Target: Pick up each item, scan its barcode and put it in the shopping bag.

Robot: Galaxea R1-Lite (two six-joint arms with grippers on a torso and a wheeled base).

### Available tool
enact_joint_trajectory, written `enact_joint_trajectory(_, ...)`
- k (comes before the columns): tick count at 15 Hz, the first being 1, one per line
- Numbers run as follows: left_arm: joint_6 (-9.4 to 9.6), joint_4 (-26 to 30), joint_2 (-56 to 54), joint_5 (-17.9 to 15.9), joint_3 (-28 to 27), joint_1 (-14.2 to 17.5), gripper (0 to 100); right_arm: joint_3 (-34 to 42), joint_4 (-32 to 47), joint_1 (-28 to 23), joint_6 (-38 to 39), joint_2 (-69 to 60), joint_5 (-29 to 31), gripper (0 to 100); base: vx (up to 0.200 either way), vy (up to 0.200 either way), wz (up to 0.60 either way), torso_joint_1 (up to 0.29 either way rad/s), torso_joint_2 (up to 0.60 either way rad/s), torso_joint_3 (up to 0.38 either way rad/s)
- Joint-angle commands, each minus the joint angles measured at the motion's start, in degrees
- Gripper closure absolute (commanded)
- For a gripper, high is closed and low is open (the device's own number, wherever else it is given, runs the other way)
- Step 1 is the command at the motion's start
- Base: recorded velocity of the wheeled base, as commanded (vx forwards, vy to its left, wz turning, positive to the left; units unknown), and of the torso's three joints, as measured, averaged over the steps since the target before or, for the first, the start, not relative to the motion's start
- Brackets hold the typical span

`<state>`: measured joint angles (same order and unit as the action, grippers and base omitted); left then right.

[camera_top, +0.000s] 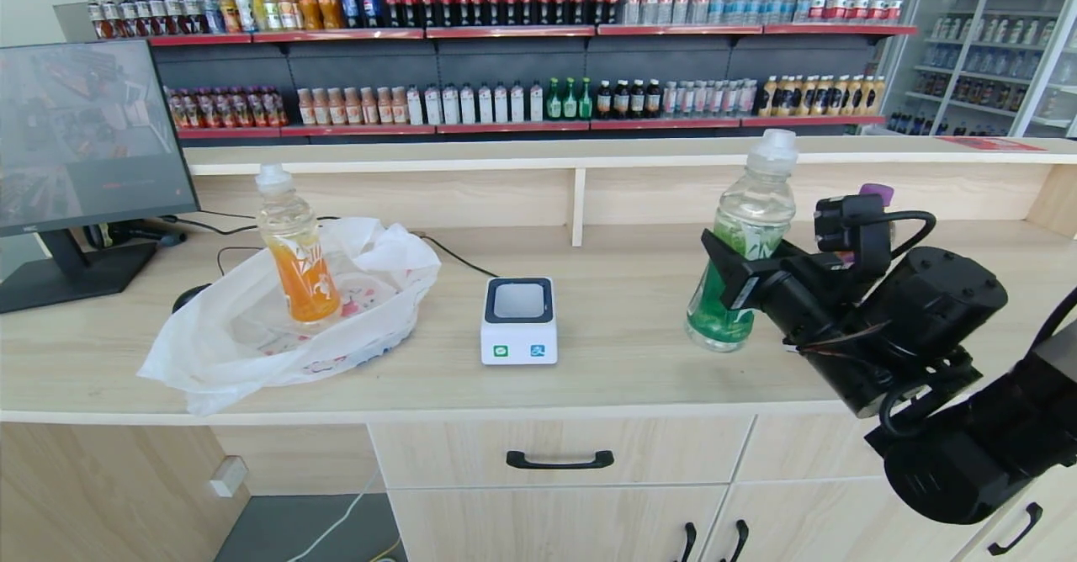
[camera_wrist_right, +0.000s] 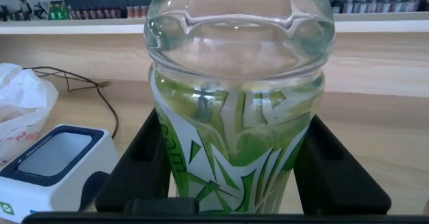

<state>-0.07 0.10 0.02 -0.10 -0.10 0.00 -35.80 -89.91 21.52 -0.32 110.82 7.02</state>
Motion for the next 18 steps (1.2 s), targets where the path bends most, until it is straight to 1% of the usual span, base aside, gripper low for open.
enact_joint_trajectory(1, -0.01, -0.01, -0.02, 0.01, 0.10, 0.00, 0, 1.97, -0.09, 0.46, -0.03, -3.95, 0.01, 100, 0.000, 0.000, 0.00, 0.000, 0.00, 0.000)
enact_joint_trajectory(5, -0.01, -0.01, -0.02, 0.01, 0.01, 0.00, 0, 5.31, -0.09, 1.25, -0.30, -8.26, 0.01, 100, 0.000, 0.000, 0.00, 0.000, 0.00, 0.000)
enact_joint_trajectory(8, -0.01, -0.01, -0.02, 0.01, 0.10, 0.00, 0, 9.00, -0.09, 4.50, -0.83, -12.12, 0.01, 100, 0.000, 0.000, 0.00, 0.000, 0.00, 0.000)
enact_joint_trajectory(13, -0.01, -0.01, -0.02, 0.01, 0.01, 0.00, 0, 12.69, -0.09, 6.34, -1.44, -15.55, -0.08, 100, 0.000, 0.000, 0.00, 0.000, 0.00, 0.000)
enact_joint_trajectory(16, -0.01, -0.01, -0.02, 0.10, 0.01, 0.00, 0, 17.17, -0.09, 9.77, -1.88, -18.54, -0.34, 100, 0.000, 0.000, 0.00, 0.000, 0.00, 0.000)
enact_joint_trajectory(17, -0.01, -0.01, -0.02, 0.01, 0.01, 0.00, 0, 18.67, -0.09, 12.06, -1.53, -19.77, -0.34, 100, 0.000, 0.000, 0.00, 0.000, 0.00, 0.000)
enact_joint_trajectory(18, -0.01, -0.01, -0.02, 0.01, 0.10, 0.00, 0, 20.16, -0.09, 13.11, -1.35, -20.91, -0.34, 100, 0.000, 0.000, 0.00, 0.000, 0.00, 0.000)
